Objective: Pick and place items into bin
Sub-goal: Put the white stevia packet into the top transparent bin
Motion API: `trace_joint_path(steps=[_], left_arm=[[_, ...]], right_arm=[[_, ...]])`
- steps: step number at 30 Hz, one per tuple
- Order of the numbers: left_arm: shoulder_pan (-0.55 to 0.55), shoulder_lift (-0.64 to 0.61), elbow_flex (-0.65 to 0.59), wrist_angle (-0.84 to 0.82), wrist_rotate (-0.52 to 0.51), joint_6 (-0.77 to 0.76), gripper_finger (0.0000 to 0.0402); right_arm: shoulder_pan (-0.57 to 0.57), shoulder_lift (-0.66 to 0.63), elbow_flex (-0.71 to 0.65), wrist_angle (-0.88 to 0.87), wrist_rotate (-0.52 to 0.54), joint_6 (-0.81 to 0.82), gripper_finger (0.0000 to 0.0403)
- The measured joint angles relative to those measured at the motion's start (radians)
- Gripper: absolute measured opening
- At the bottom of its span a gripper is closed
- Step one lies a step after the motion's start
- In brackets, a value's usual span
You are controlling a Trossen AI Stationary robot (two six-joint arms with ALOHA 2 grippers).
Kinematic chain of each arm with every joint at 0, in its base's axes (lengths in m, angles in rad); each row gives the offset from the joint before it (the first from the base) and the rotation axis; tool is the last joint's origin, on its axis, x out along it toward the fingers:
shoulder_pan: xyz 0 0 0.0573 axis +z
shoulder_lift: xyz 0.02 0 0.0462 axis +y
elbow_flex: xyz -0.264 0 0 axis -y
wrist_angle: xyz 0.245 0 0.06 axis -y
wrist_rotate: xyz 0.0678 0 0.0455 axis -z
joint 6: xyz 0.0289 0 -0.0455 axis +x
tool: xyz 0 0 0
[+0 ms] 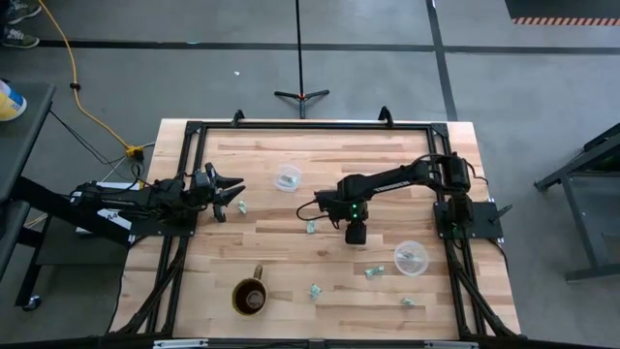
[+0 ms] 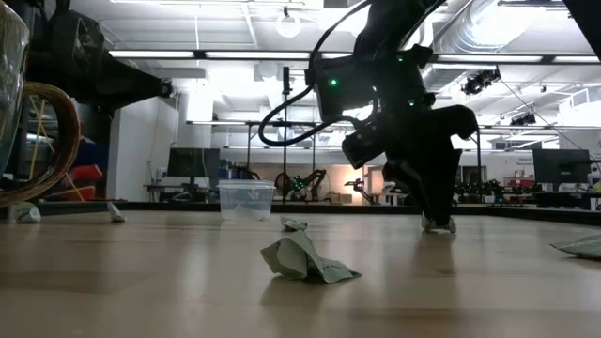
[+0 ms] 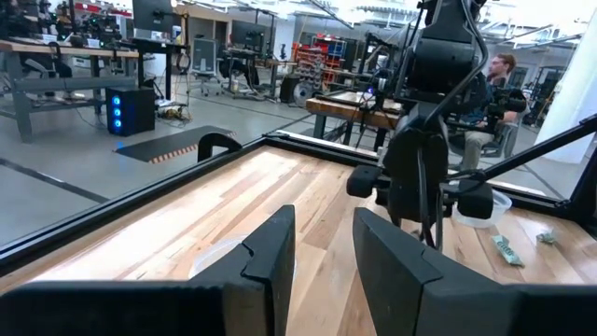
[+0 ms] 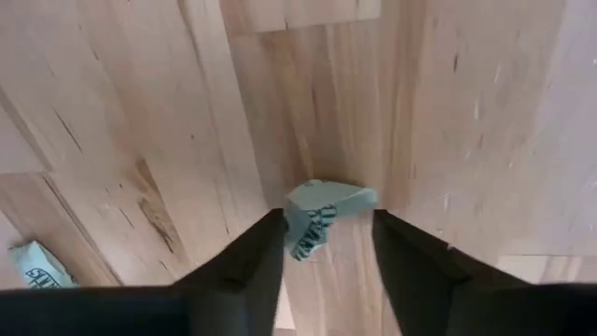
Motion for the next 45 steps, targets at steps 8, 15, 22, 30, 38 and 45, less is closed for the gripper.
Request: trace_joint_path(steps=[8,15,22,30,38,45], left_arm=[[0.000,0.000,0.000,0.000,0.000,0.000,0.0147],[0.000,0.000,0.000,0.000,0.000,0.000,0.0147],[0.000,0.000,0.000,0.000,0.000,0.000,0.0147],[0.000,0.000,0.000,0.000,0.000,0.000,0.0147],[0.000,0.000,0.000,0.000,0.000,0.000,0.0147],[0.000,0.000,0.000,0.000,0.000,0.000,0.0147]], right_arm=[[0.000,0.000,0.000,0.008,-0.004,-0.035,0.0038],[-0.005,0.000,0.082,0.171,0.043,-0.254,0.0016],[-0.070,0.000,0.213,0.425,0.148,-0.464,0.0007],[-0.169,0.011,0.227,0.742,0.128,-0.530,0.0004],[-0.212,0.098,0.225,0.889,0.080,-0.505,0.0006],[-0.212,0.101,0.225,0.869,0.107,-0.509,0.0067]])
